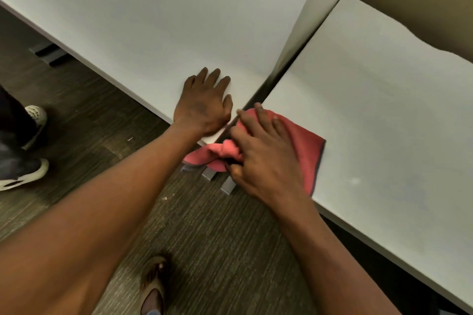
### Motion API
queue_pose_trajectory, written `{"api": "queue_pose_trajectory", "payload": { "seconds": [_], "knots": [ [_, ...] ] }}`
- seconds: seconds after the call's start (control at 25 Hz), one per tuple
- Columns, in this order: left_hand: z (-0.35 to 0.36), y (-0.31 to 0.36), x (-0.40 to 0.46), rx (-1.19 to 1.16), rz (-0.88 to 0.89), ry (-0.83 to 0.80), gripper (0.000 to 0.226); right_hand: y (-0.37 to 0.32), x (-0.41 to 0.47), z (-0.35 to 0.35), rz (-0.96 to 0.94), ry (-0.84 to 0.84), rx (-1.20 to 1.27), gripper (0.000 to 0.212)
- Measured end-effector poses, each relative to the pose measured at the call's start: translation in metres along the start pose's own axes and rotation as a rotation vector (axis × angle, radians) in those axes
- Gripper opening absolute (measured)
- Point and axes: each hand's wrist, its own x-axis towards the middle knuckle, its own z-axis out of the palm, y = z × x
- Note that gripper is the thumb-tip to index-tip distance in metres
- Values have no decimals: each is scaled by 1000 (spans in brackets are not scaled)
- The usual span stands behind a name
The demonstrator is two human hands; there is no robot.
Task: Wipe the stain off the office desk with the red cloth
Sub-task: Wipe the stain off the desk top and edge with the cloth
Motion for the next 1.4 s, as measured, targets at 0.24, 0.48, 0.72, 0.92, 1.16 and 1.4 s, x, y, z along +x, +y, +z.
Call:
{"api": "queue_pose_trajectory", "payload": {
  "seconds": [0.24,0.48,0.72,0.92,1.16,1.4],
  "knots": [
    [3,-6,1,-5,11,15,57,7,-17,2,-3,18,140,76],
    [2,-6,1,-24,4,23,56,15,16,-13,54,-97,77,81],
    [4,-7,0,-27,1,41,58,40,-47,-4,-83,-82,-30,95],
    [5,-1,1,-7,-18,37,55,23,-15,-3,53,-79,-19,85],
    [1,-5,1,-16,-7,31,62,-21,12,9,35,40,10,26],
    [2,-6,0,-28,5,38,59,8,-31,8,-166,-5,-96,32]
  ]
}}
